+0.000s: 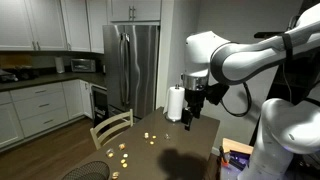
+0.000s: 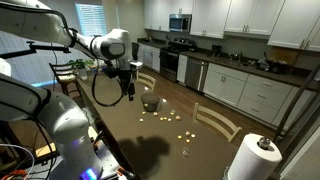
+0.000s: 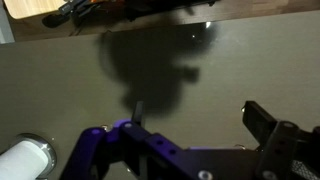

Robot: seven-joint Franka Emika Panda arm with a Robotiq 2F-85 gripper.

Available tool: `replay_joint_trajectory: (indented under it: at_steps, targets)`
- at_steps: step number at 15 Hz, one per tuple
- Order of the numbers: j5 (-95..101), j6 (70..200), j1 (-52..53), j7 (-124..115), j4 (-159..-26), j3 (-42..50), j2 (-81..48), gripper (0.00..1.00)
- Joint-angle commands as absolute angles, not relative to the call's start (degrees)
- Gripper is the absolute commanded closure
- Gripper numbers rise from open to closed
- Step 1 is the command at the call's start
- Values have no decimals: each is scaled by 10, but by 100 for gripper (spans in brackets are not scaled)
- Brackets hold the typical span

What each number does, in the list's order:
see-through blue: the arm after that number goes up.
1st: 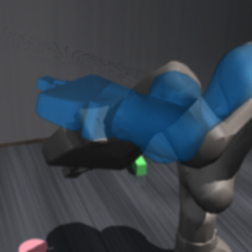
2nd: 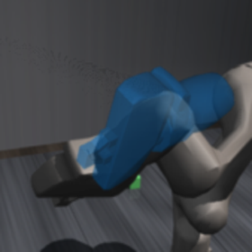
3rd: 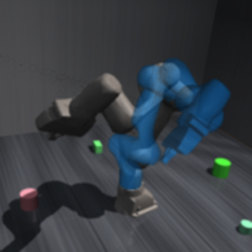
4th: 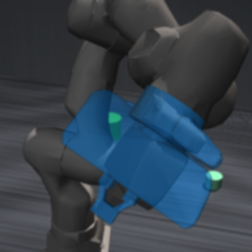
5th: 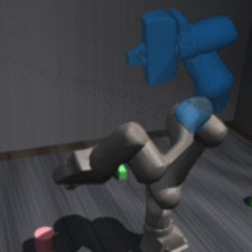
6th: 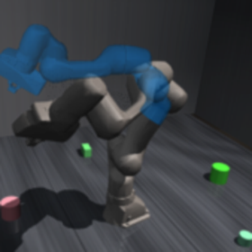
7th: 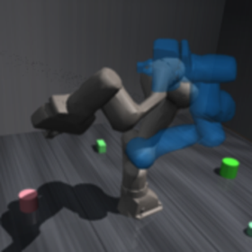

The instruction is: Put one packet in the basket

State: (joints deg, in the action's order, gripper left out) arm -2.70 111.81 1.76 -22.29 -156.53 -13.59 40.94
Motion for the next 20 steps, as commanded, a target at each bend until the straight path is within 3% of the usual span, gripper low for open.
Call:
replay_joint_trajectory:
  at_steps: [1,20]
  targets:
    - [-24,1117,22,-225,-1565,-132,409,0]
    - [-10,1162,16,-220,-1545,-137,358,0]
